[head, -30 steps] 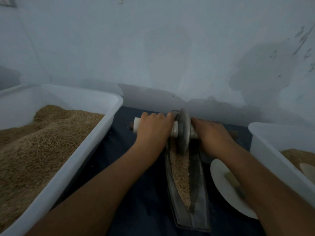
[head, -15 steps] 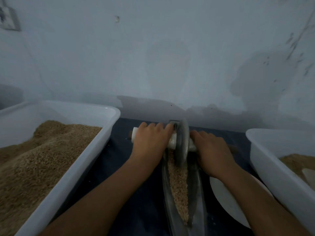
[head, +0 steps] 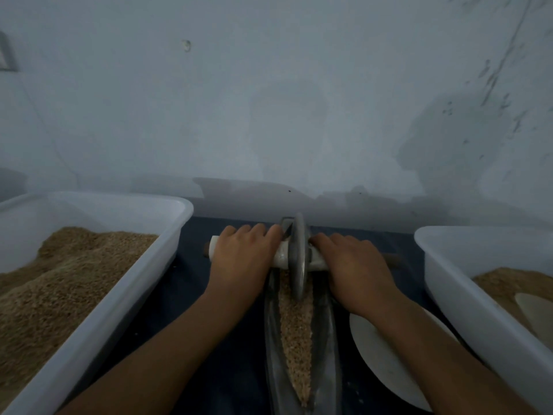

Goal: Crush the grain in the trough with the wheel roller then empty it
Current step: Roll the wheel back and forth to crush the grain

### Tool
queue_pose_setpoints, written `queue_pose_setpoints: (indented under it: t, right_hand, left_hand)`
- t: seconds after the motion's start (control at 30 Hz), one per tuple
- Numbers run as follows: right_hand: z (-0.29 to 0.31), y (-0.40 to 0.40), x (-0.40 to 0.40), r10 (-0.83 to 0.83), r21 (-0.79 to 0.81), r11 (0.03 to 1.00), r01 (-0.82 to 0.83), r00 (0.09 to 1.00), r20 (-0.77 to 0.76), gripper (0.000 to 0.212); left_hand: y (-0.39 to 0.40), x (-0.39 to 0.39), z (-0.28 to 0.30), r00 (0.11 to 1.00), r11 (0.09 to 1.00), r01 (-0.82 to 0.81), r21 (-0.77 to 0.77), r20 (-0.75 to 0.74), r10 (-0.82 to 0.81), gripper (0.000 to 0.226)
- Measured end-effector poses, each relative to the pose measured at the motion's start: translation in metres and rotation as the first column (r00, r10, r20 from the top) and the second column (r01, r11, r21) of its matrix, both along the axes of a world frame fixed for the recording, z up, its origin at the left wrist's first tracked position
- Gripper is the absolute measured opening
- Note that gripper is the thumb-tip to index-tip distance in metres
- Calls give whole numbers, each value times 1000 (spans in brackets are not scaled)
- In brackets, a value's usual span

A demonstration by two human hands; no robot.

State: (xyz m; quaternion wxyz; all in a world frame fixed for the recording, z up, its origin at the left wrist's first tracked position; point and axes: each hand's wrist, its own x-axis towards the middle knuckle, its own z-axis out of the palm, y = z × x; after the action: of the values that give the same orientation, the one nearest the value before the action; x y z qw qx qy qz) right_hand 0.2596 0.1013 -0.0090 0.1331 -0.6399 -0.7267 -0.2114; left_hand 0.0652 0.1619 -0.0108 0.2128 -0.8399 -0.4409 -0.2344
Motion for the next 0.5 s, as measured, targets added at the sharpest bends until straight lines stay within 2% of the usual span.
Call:
queue_pose_setpoints:
  t: [0.5]
  right_hand:
    - [1,-1,-2,-29,-20,999,29,1000,7,48]
  left_hand:
    - [0,1,0,999,999,-39,-1,-16,39,25]
